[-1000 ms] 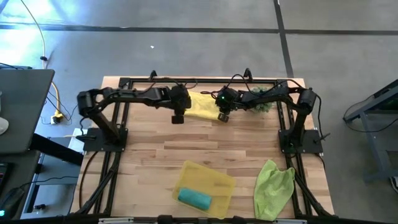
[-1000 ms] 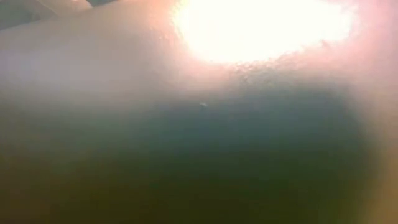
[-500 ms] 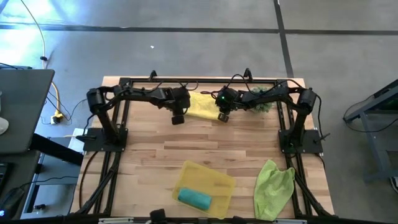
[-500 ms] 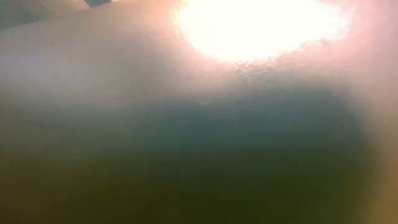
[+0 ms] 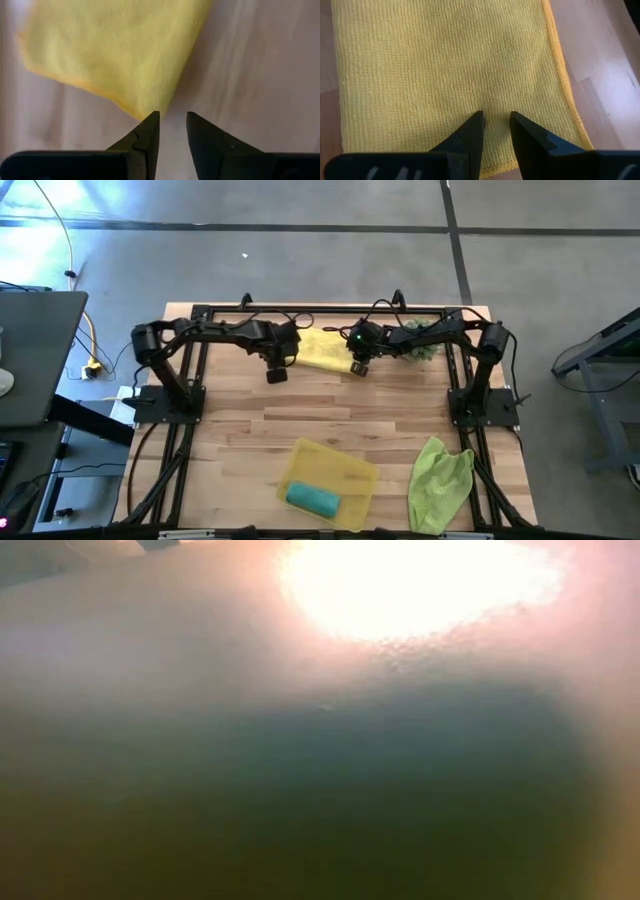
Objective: Roll microfiber towels into tight, uniform cylinder then place into a basket
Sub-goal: Fold the yellow towel, then roll the yellow towel
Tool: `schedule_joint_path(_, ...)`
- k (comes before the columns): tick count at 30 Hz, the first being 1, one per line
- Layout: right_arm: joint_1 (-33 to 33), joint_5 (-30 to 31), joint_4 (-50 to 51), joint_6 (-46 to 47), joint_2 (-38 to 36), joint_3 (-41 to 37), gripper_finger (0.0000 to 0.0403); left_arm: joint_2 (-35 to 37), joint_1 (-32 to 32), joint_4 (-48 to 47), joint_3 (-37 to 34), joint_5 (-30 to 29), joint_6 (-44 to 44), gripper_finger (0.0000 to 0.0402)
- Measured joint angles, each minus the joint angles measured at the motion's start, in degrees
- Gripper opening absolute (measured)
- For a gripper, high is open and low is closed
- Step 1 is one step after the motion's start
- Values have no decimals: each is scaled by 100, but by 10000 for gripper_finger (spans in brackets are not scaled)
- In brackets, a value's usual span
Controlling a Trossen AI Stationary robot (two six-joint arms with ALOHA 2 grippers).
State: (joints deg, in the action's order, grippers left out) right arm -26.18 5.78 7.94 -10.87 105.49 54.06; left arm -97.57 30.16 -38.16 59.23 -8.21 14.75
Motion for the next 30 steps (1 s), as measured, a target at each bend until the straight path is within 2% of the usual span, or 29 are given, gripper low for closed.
schedule_joint_path(5, 175, 3, 158, 420, -331, -24, 92, 287, -66, 398, 1, -213, 282, 85)
schedule_joint_path(9, 478, -34, 371, 1426, -537, -8, 91, 230, 191, 1163, -2, -466, 541, 86)
schedule_joint_path(15, 1277, 149, 446, 2214, -465, -6, 91, -103, 669, 2055, 1, 250, 533, 86)
schedule_joint_path(20, 1611, 1268, 443, 2299, -358, -2, 91, -361, 848, 2092, -1, 404, 399, 86)
schedule_joint_path(22, 1630, 1524, 554, 2387, -336, -1, 91, -500, 849, 2064, -1, 409, 385, 86)
schedule_joint_path(30, 1407, 1635, 1033, 2584, -290, 3, 91, -848, 681, 1533, 13, 408, -113, 86)
